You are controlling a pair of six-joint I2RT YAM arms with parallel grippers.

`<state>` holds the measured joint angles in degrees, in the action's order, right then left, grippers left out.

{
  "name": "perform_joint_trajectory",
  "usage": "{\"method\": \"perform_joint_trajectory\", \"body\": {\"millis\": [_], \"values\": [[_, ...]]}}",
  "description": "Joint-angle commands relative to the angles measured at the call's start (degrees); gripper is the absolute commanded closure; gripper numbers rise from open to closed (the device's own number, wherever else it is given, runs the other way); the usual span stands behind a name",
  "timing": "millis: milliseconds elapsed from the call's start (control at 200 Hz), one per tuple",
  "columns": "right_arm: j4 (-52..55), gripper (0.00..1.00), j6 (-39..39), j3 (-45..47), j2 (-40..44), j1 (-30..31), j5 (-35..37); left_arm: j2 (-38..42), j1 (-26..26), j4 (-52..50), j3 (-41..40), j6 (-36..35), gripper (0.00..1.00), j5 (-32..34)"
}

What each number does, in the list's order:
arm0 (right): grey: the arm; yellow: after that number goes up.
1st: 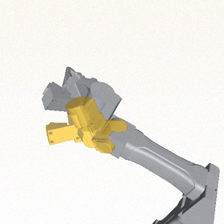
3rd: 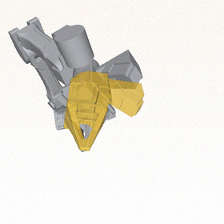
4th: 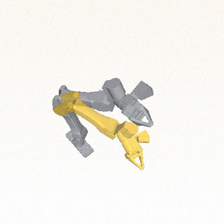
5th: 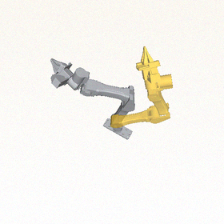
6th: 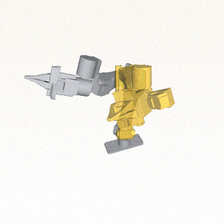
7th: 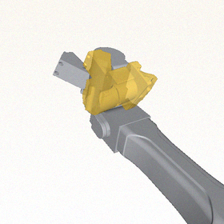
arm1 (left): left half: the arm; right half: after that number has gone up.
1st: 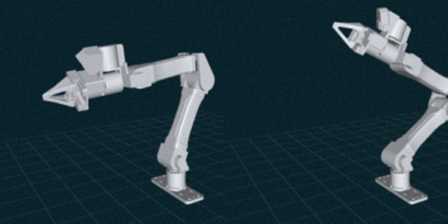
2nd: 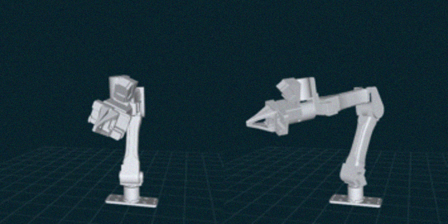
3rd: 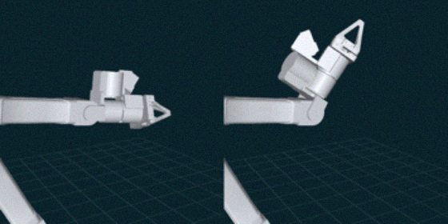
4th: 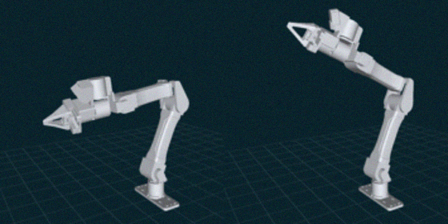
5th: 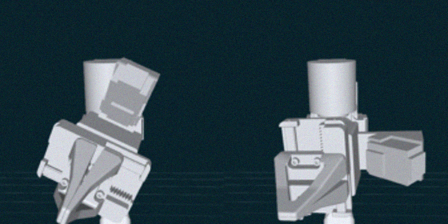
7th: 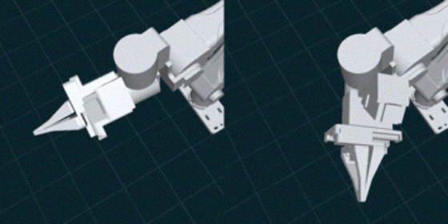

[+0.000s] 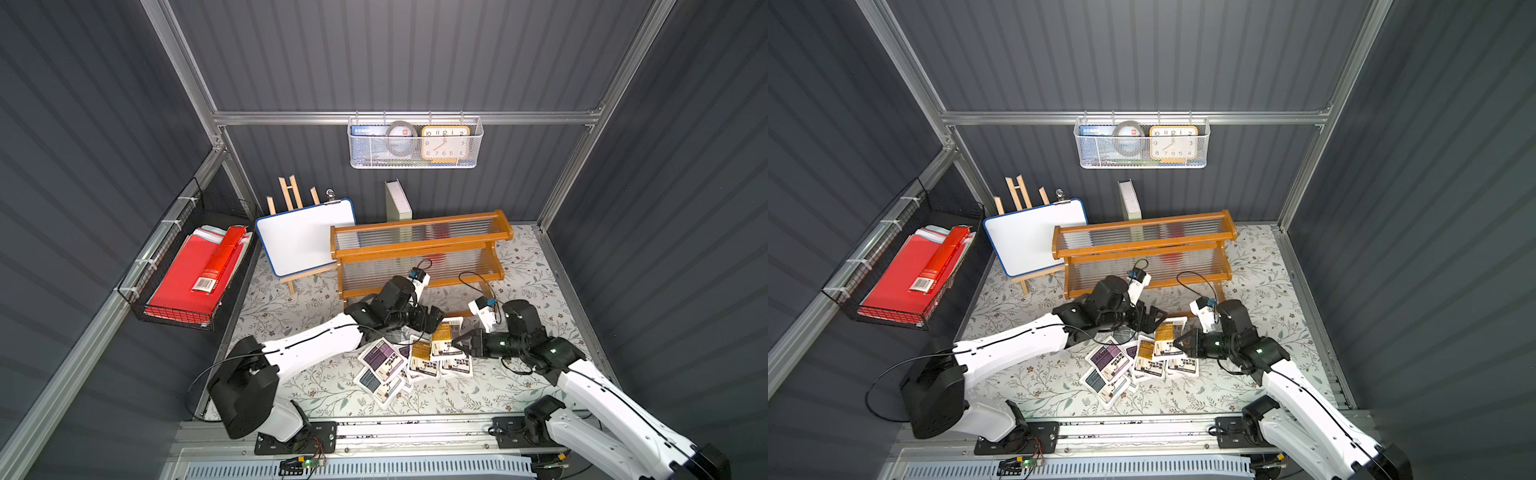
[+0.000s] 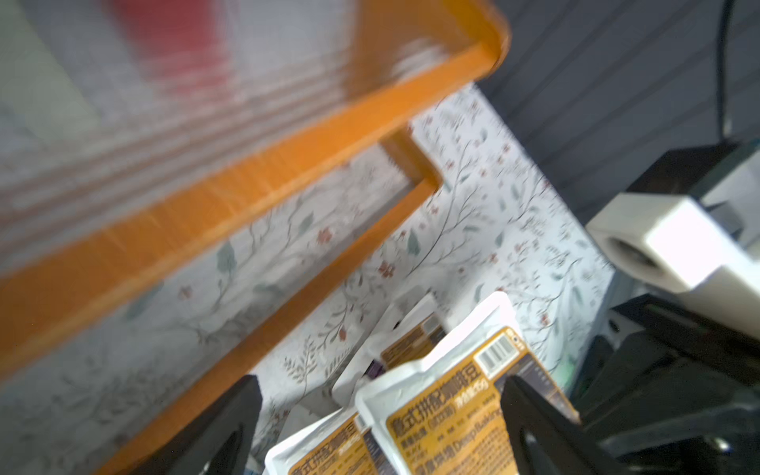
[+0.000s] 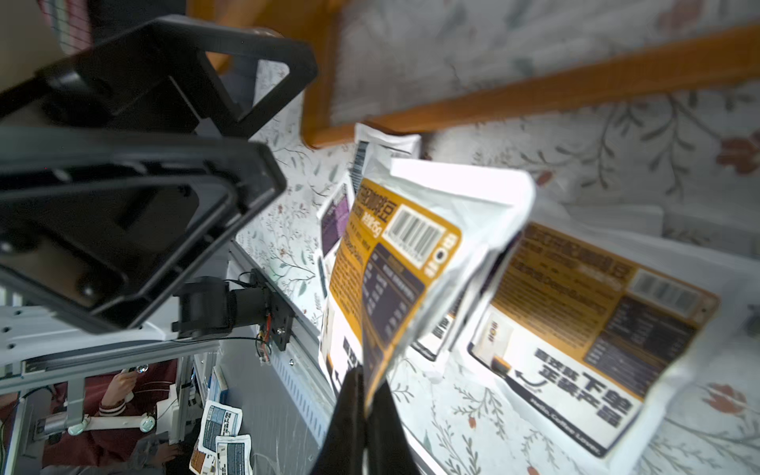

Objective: Place the bagged coffee beans on the shelf by color
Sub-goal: Pick up the bagged coffee beans at the center of the board.

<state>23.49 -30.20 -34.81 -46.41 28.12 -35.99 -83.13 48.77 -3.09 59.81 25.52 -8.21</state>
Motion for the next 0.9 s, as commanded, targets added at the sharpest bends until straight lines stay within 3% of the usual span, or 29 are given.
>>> {"method": "perform_joint_trajectory", "body": {"millis": [0,100,295,490,560,695,895], "values": [[4.7,1.0,5.4,-7.6,1.0,0.2,-2.7,4.2,-2.3,0.3,3.4,1.7,0.05,-4.4],[5.8,1.0,7.6,-15.9,-1.5,0.2,-4.6,6.4,-3.8,-1.9,7.5,0.7,0.04,-8.5],[1.8,1.0,7.8,-28.3,-7.0,0.2,-4.7,11.8,-5.6,-1.7,15.5,0.4,0.01,-8.6],[-4.3,1.0,8.8,-35.4,-14.9,0.2,-3.0,11.2,-6.4,0.0,16.6,1.4,0.02,-10.9],[-8.2,1.0,8.5,-37.1,-17.5,0.2,-1.8,11.4,-6.8,-0.6,17.0,1.6,0.02,-7.2],[-13.9,1.0,6.1,-42.1,-25.8,0.2,-2.1,11.7,-8.7,-5.3,19.7,3.4,0.02,10.1],[-15.8,1.0,3.5,-51.8,-38.2,0.6,-5.4,11.6,-10.7,-6.5,20.8,6.2,0.03,17.7]]}}
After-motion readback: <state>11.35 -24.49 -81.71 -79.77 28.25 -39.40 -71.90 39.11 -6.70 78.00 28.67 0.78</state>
